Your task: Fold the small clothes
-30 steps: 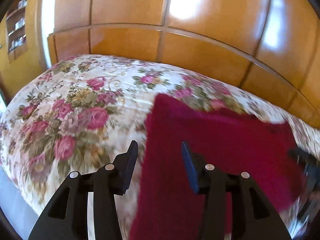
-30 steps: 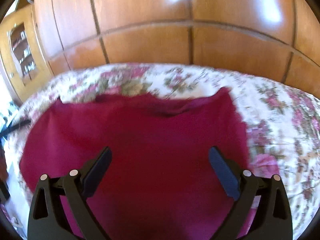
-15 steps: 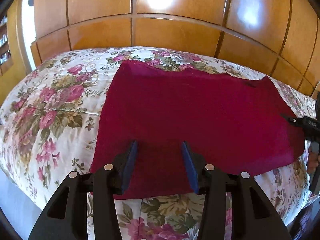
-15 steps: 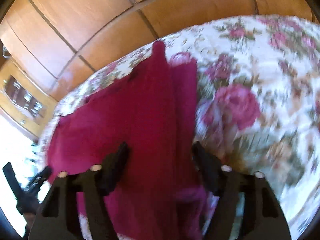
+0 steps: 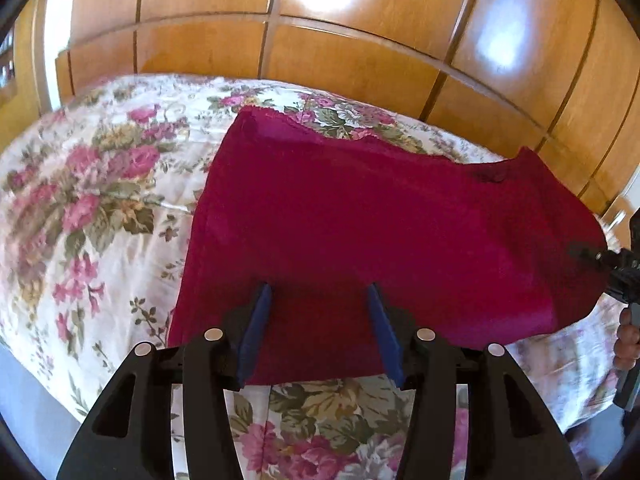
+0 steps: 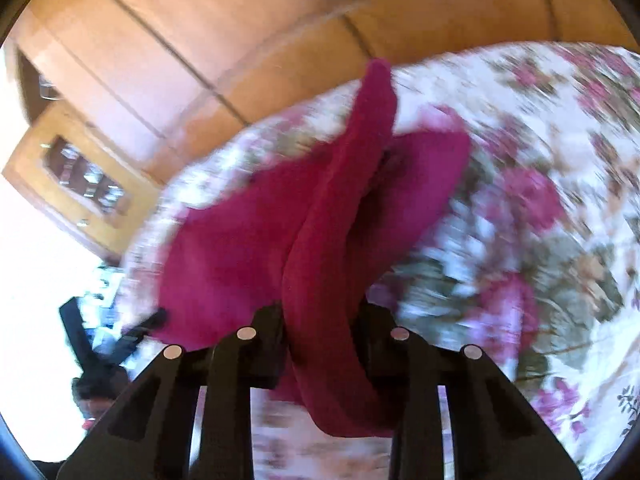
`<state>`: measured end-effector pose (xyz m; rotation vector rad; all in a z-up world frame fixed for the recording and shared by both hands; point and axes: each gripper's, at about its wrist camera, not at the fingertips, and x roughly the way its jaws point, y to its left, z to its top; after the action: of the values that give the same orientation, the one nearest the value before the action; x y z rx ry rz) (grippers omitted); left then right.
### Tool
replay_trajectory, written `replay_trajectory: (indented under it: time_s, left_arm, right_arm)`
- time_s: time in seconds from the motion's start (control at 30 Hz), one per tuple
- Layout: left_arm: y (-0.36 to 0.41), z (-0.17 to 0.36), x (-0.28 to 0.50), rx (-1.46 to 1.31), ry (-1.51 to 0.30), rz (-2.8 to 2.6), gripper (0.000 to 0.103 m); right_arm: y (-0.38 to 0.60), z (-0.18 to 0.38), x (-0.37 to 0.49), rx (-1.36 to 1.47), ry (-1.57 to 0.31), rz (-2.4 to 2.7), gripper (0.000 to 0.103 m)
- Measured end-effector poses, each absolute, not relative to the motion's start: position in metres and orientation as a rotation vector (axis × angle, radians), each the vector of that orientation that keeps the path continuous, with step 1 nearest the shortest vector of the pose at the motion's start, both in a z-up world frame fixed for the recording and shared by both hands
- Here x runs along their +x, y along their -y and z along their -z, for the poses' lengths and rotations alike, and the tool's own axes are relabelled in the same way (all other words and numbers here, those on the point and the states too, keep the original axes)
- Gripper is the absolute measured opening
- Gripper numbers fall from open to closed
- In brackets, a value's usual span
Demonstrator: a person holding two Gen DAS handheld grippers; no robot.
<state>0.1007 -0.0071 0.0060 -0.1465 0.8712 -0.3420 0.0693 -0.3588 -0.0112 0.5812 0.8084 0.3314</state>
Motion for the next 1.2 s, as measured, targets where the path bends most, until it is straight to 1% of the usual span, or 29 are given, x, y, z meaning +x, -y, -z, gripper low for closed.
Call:
replay_trajectory:
  time_s: [0.03, 0.13, 0.23, 0.3, 0.4, 0.63, 0.67, 0.73, 0.77, 0.8, 0.83, 0.87, 1.03, 1.07, 1.13, 1.2]
  left_arm:
    - [0.002, -0.007, 0.102, -0.177, -0.877, 0.356, 0.049]
    - [-0.012, -0.011, 0.107, -0.265, -0.897, 0.402, 0.042]
    - [-0.027, -0.015, 0.111, -0.354, -0.904, 0.444, 0.042]
    - [-0.039, -0.021, 0.113, -0.396, -0.891, 0.451, 0.042]
    - [-0.06, -0.027, 0.112, -0.459, -0.869, 0.463, 0.042]
    - [-0.106, -0.033, 0.113, -0.535, -0.832, 0.42, 0.042]
    - [-0.111, -0.032, 0.113, -0.546, -0.833, 0.414, 0.042]
    - [-0.119, -0.03, 0.116, -0.557, -0.836, 0.409, 0.042]
    - [-0.123, -0.029, 0.117, -0.582, -0.841, 0.415, 0.042]
    - [-0.126, -0.029, 0.119, -0.601, -0.847, 0.426, 0.043]
    - [-0.129, -0.027, 0.121, -0.639, -0.857, 0.451, 0.049]
    - [-0.131, -0.026, 0.121, -0.663, -0.857, 0.463, 0.054]
    - [-0.126, -0.04, 0.119, -0.705, -0.835, 0.544, 0.054]
    - [-0.121, -0.045, 0.118, -0.696, -0.832, 0.565, 0.061]
    - [-0.113, -0.051, 0.118, -0.684, -0.835, 0.582, 0.068]
    - [-0.101, -0.052, 0.121, -0.647, -0.857, 0.587, 0.069]
  right_arm:
    - [0.349, -0.003, 0.071, 0.569, -0.784, -0.364, 0.026]
    - [0.318, -0.037, 0.081, 0.535, -0.734, -0.449, 0.025]
    - [0.278, -0.06, 0.098, 0.481, -0.712, -0.522, 0.024]
    - [0.25, -0.065, 0.111, 0.442, -0.718, -0.551, 0.024]
    - [0.203, -0.059, 0.135, 0.398, -0.752, -0.589, 0.023]
    - [0.092, -0.002, 0.169, 0.261, -0.935, -0.667, 0.023]
    - [0.082, 0.006, 0.17, 0.239, -0.957, -0.66, 0.025]
    - [0.069, 0.015, 0.168, 0.197, -0.963, -0.674, 0.037]
    - [0.068, 0.014, 0.165, 0.205, -0.945, -0.712, 0.054]
    - [0.068, 0.01, 0.159, 0.231, -0.926, -0.78, 0.076]
    - [0.073, 0.007, 0.155, 0.239, -0.913, -0.803, 0.082]
    - [0.077, 0.002, 0.149, 0.235, -0.897, -0.823, 0.085]
    - [0.126, -0.01, 0.12, 0.22, -0.847, -0.816, 0.085]
    - [0.137, -0.013, 0.109, 0.202, -0.83, -0.782, 0.085]
    - [0.153, -0.013, 0.092, 0.128, -0.797, -0.683, 0.085]
    - [0.166, -0.006, 0.079, 0.057, -0.779, -0.594, 0.084]
